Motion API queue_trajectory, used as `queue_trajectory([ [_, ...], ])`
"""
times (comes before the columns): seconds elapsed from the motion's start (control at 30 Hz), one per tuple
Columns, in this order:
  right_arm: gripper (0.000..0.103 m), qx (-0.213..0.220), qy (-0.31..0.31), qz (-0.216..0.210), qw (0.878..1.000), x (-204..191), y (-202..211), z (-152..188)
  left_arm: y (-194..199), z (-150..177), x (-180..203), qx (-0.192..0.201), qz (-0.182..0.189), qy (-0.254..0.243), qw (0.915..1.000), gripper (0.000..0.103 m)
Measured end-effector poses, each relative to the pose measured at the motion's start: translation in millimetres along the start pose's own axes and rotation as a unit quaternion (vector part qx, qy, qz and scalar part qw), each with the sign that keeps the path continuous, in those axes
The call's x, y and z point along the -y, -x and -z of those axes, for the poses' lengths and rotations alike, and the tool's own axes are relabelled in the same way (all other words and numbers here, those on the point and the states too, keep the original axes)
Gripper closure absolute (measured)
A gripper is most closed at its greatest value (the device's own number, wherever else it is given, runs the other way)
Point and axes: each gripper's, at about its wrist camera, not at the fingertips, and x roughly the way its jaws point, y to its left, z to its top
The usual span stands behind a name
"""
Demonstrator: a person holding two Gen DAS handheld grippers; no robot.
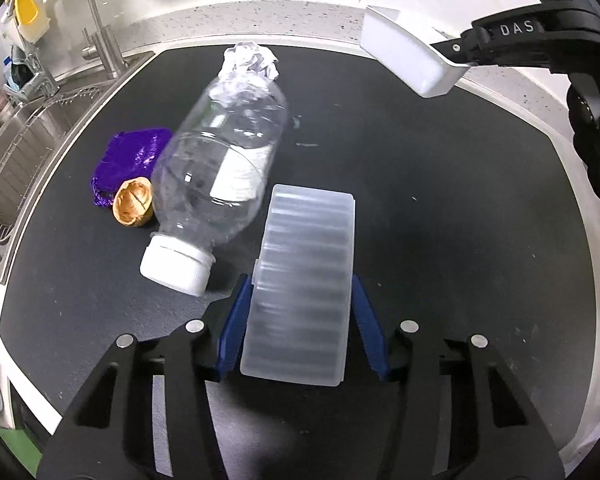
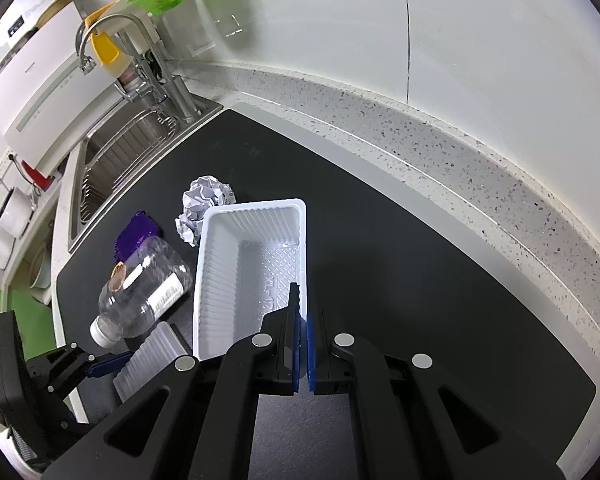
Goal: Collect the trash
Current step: 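Carry the tray and ribbed container to the pink wastebasket and release both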
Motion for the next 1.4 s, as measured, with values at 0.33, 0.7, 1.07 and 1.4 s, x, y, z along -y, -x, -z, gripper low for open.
queue_trajectory([
  [0.33, 0.101, 0.010, 0.014, -0.005, 1.000, -23, 19, 5, 36, 1, -14, 0.014, 0.019, 0.028, 0.9993, 0.052],
  [0.7, 0.101, 0.027, 0.050, -0.024, 0.998, -87, 49, 19, 111, 24, -63, 0.053, 0.011, 0.074, 0.9958, 0.052],
  [1.07, 0.101, 0.024, 0.133, -0.081, 0.987, -215, 54, 32, 172, 94, -155, 0.077, -0.050, 0.155, 0.9836, 0.052],
  [1.4, 0.101, -0.024, 0.251, -0.160, 0.954, -383, 8, 59, 214, 203, -250, 0.080, -0.112, 0.275, 0.9516, 0.052],
])
